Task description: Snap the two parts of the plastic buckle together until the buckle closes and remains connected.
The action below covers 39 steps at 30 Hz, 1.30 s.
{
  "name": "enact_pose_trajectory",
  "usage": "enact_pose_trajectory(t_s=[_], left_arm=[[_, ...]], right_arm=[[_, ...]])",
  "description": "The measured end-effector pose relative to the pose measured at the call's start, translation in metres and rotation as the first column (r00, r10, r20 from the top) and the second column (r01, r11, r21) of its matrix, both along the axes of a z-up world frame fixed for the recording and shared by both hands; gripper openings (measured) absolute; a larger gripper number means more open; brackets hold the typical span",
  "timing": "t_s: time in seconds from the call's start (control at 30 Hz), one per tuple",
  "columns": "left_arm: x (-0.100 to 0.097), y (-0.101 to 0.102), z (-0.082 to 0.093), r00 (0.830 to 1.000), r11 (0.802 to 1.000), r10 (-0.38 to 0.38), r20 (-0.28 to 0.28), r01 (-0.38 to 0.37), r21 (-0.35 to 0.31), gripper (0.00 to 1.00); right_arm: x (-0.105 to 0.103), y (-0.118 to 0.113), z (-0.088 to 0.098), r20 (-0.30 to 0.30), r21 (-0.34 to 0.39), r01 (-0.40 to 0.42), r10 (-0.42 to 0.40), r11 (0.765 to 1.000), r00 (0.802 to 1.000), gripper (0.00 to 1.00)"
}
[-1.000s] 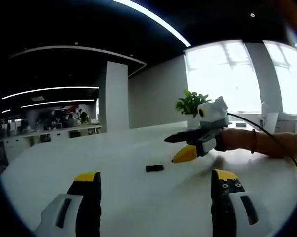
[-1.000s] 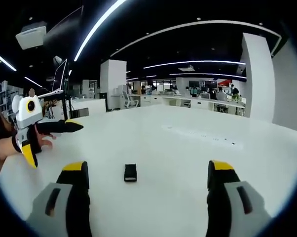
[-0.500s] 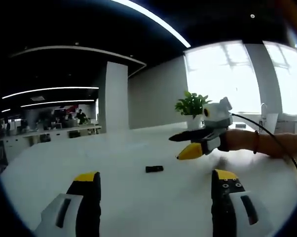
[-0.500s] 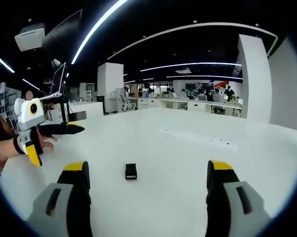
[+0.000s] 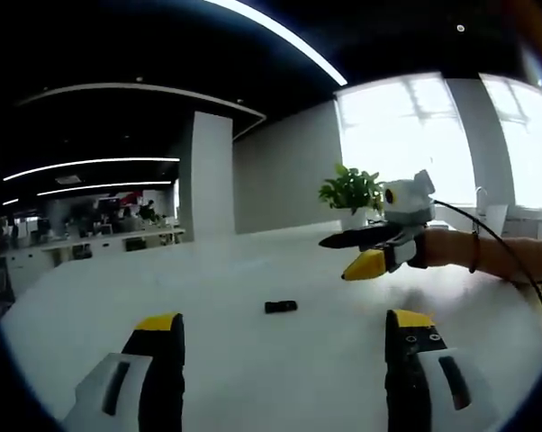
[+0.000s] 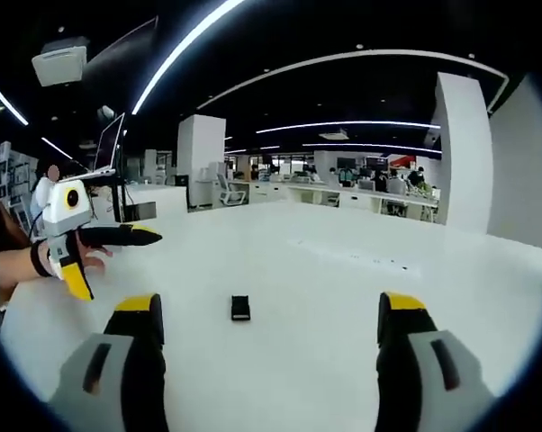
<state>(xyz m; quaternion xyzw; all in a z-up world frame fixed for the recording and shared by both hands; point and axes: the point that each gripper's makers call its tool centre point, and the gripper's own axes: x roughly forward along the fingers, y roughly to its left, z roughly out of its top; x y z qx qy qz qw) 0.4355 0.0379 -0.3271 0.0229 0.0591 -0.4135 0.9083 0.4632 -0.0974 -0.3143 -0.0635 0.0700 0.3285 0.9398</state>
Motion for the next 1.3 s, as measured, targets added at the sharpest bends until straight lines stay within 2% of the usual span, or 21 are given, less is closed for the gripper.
enact_pose_trajectory(t_s=[0.27, 0.63, 0.7, 0.97, 1.07, 1.17, 1.3], left_arm=[[0.0, 0.001, -0.001, 1.0, 1.0, 0.001, -0.005, -0.001, -0.004, 0.94], [0.002, 0.002, -0.001, 1.0, 1.0, 0.013, -0.003, -0.013, 0.004, 0.95], [0.002, 0.002, -0.001, 1.0, 1.0, 0.016, -0.001, -0.016, 0.005, 0.95], [0.002, 0.003, 0.0, 1.0, 1.0, 0.02, -0.001, -0.02, 0.001, 0.96], [0.002, 0.004, 0.001, 1.0, 1.0, 0.026, 0.002, -0.026, 0.001, 0.97], [0.003, 0.004, 0.001, 1.0, 1.0, 0.026, 0.001, -0.026, 0.002, 0.97], [0.002, 0.003, 0.0, 1.0, 1.0, 0.024, 0.001, -0.024, 0.003, 0.97]], right_arm=[[-0.008, 0.0, 0.001, 0.008, 0.011, -0.008, 0.008, 1.0, 1.0, 0.99], [-0.024, 0.0, -0.004, -0.021, -0.033, -0.025, 0.024, 0.999, 0.999, 1.0], [-0.027, 0.002, 0.0, 0.013, -0.035, -0.026, 0.026, 0.999, 1.0, 1.0], [-0.032, 0.006, -0.006, 0.0, -0.068, -0.048, 0.048, 0.997, 0.999, 1.0], [-0.027, 0.002, -0.004, -0.019, -0.072, -0.059, 0.057, 0.996, 0.998, 1.0], [-0.026, 0.001, 0.005, 0.018, -0.074, -0.069, 0.07, 0.995, 0.997, 1.0], [-0.025, -0.003, 0.011, 0.029, -0.065, -0.069, 0.071, 0.996, 0.997, 1.0]])
